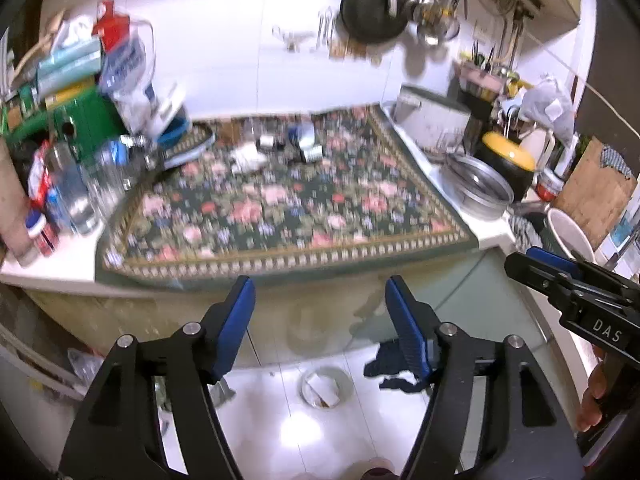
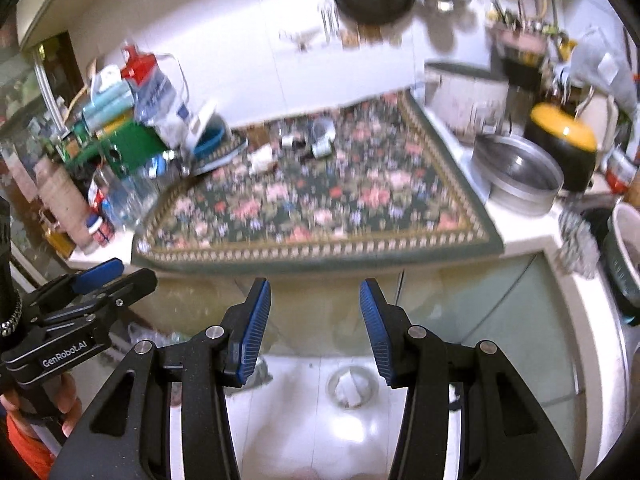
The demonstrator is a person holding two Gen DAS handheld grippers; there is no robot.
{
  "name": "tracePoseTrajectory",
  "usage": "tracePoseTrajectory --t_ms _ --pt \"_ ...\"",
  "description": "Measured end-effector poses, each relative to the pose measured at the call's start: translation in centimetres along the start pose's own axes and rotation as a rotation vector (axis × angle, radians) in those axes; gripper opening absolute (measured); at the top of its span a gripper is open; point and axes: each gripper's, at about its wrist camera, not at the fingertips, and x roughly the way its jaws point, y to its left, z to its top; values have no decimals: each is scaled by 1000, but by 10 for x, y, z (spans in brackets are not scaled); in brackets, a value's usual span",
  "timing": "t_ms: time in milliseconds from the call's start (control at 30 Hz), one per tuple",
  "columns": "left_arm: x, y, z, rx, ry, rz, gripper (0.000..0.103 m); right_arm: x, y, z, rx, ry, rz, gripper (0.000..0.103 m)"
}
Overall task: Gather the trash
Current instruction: 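Raise both grippers back up to the floral cloth, then reach left gripper to crumpled tissue while right gripper reaches green glass bottle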
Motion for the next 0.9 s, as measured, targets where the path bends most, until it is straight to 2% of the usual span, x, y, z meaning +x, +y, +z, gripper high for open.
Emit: tracePoseTrajectory --t_ms 100,167,233,300,600,900 --pt "-7 6 13 -1 -27 0 75 -9 4 11 -7 -44 -6 48" --pt "-6 10 23 -9 -45 8 83 -9 5 21 -10 -68 -6 49" --pt "-2 13 30 -18 -57 22 86 -6 4 31 -18 -90 -10 56" --pt "7 17 42 -32 -64 39 86 -4 1 40 -29 -116 -18 68" --pt "56 21 107 -105 -86 110 86 32 -30 104 -60 -134 16 69" --pt "114 26 152 -190 -88 207 86 90 -54 161 -127 -79 92 69"
